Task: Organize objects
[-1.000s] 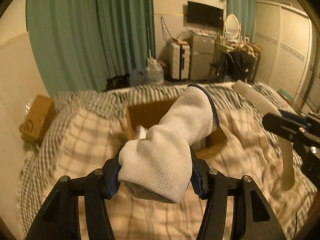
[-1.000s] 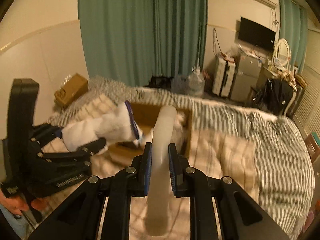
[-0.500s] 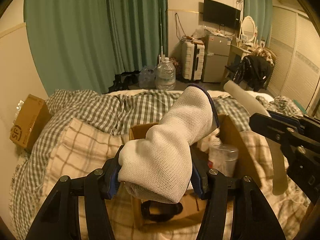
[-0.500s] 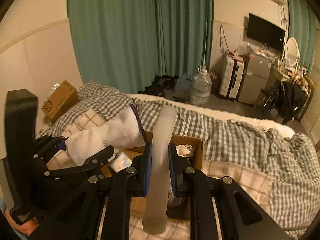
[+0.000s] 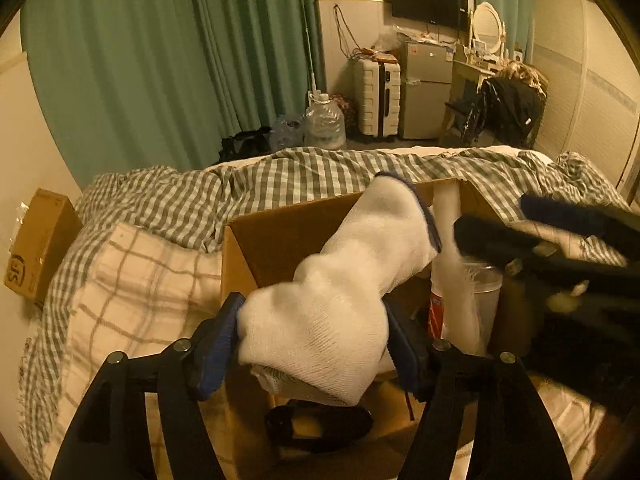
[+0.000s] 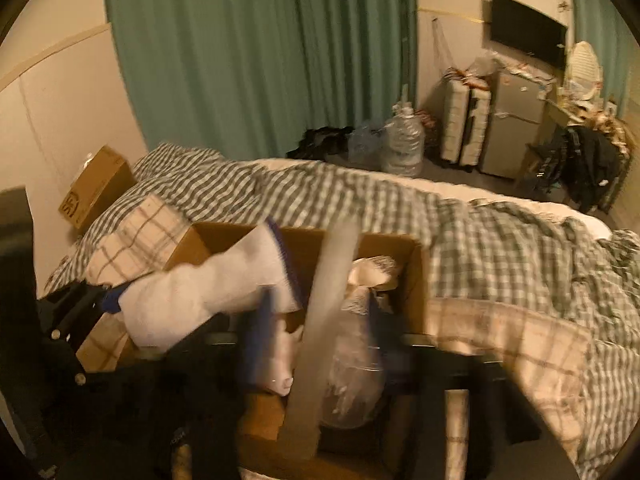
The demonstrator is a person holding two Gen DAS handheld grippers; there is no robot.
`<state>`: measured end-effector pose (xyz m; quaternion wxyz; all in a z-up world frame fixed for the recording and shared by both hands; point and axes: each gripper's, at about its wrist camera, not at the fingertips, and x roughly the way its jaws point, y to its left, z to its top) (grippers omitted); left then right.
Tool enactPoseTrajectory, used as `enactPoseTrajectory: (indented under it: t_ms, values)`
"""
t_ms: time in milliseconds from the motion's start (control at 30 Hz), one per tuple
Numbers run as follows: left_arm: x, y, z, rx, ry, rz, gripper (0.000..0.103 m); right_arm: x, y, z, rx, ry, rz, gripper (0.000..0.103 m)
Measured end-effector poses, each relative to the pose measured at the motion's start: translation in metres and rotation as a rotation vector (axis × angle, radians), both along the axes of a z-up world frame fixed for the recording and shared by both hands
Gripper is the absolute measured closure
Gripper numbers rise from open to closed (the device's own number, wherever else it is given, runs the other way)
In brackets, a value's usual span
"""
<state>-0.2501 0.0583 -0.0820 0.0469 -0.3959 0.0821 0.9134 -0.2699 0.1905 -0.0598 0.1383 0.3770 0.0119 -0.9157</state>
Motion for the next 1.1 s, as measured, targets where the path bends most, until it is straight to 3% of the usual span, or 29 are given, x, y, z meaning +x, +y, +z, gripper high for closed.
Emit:
enactPoseTrajectory:
  t_ms: [133, 233, 500, 700, 900, 1100]
  values:
    - [0.018, -0.001, 0.026, 0.000, 0.064, -0.012, 0.009, 0.018, 0.014, 0.033, -0.004, 0.045, -0.050, 0.038]
    - [0.038, -0.001, 0.062, 0.021, 0.128, -0.025, 0.001, 0.033, 0.020, 0.061, 0.012, 0.085, -0.073, 0.032]
    - [0.091, -0.011, 0.150, 0.067, 0.275, -0.011, 0.000, 0.107, 0.036, 0.147, 0.049, 0.218, -0.114, 0.021]
    - [0.133, -0.020, 0.189, 0.112, 0.365, -0.013, 0.000, 0.162, 0.046, 0.189, 0.073, 0.329, -0.164, 0.010]
    - [0.165, -0.026, 0.190, 0.135, 0.435, -0.005, 0.000, 0.193, 0.051, 0.188, 0.107, 0.382, -0.199, 0.004]
    - [0.176, -0.023, 0.152, 0.122, 0.436, 0.031, 0.000, 0.203, 0.056, 0.153, 0.105, 0.391, -0.221, 0.000]
